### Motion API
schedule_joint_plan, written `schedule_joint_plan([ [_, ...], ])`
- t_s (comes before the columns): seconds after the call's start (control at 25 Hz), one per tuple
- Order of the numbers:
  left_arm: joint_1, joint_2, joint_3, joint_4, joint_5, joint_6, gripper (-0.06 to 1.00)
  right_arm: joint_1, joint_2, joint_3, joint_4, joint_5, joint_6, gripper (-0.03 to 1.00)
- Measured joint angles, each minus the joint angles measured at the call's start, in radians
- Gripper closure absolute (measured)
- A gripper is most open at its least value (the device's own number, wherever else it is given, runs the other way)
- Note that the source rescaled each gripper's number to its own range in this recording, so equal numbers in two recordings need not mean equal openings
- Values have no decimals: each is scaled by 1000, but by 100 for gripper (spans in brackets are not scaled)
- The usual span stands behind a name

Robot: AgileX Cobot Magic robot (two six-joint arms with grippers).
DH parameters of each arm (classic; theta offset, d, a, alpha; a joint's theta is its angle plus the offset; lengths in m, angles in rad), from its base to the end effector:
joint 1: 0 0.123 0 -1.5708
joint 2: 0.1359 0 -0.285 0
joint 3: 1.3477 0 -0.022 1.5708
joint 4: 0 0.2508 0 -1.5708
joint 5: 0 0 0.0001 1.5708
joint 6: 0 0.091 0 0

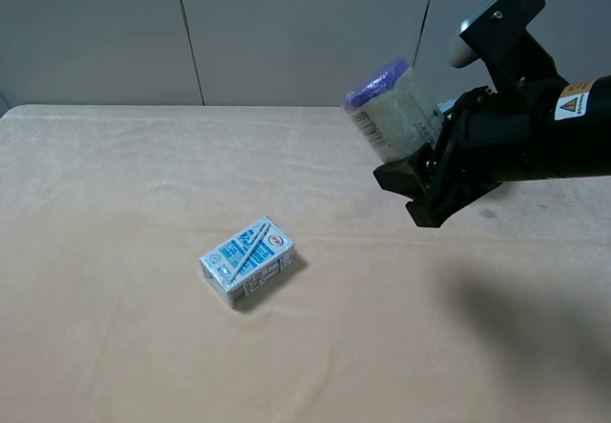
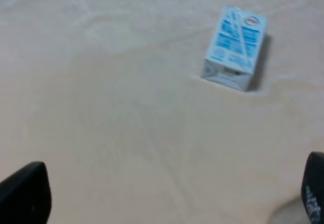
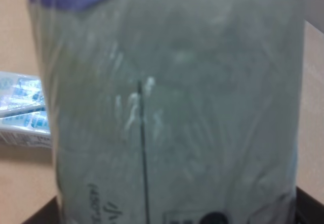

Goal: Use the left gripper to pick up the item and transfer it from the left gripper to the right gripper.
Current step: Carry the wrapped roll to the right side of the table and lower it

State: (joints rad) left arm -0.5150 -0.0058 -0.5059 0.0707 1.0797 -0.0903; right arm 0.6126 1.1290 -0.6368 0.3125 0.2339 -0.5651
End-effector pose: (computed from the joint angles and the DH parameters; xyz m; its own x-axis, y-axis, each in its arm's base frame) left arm -0.0036 0.0085 0.2775 -0.4263 0.1760 -0.8873 0.4199 0.9073 -0.0218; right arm 0.1818 0.1357 0.2628 -0.3045 -0.5281 -0.7927 -0.7236 0.6695 -0.1681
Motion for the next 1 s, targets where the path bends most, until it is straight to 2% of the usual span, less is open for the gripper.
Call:
schedule_joint_plan([
  [0.16,0,0,8,35,-17,-5,-1,0,0,0,0,0,0,96],
  [0.64,12,0,9,37,-17,-5,0,0,0,0,0,0,0,96],
  [0.76,79,0,9,37,-17,-5,0,0,0,0,0,18,11,96],
  [1.0,345,0,9,37,-17,-5,0,-1,0,0,-39,48,86,96],
])
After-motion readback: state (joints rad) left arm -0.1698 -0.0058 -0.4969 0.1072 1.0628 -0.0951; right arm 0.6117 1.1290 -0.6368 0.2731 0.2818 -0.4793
